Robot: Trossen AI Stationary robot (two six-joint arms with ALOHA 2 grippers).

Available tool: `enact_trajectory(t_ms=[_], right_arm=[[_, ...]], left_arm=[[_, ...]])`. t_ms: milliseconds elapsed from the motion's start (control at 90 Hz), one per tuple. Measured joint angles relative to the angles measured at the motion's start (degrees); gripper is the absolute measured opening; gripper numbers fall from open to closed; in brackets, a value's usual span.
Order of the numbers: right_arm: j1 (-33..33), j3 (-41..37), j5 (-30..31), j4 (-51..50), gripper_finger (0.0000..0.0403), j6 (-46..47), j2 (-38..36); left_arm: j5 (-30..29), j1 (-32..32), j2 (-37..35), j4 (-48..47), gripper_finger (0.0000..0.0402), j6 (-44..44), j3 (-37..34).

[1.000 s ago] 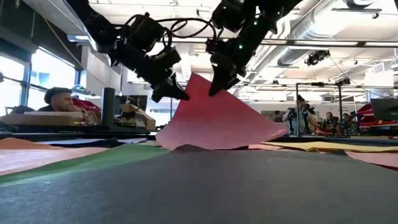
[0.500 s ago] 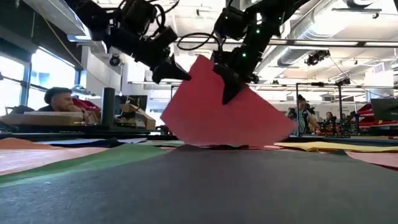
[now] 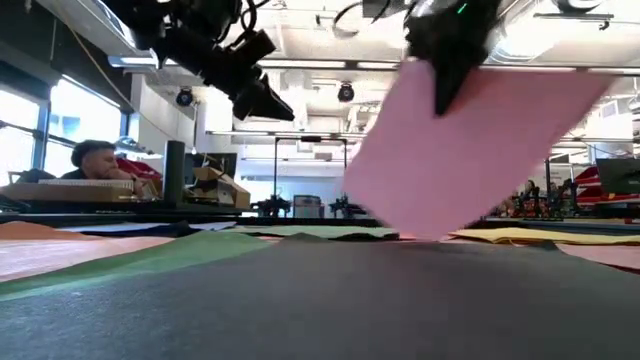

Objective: Organize paper
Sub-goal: Stack the top pink paper on the bottom pink paper

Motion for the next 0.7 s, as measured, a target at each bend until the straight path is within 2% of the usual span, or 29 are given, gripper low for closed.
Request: enact_trajectory(t_ms=[122,289,533,700], right_arm=[[6.0,0.01,-3.08,-7.73,0.0,13.08,-4.16],[16.85,-0.1,-5.43,-14.19,0.0,29.44,-3.72],[30.83,-12.57,-10.55,-7.18,0.0,52.56,-3.47],[37.19,-19.36,-14.31,2.71,0.0,60.05,-3.44]], left_arm=[[0.15,-0.02,0.02,-2.84,0.0119,-1.45,0.0],[0.14,0.0,0.04,-4.49,0.0119,-3.32,0.0],[3.82,-0.02,0.04,-4.91,0.0119,-4.88,-0.02],[4.11,0.0,0.04,-6.12,0.012,-4.9,-0.02]])
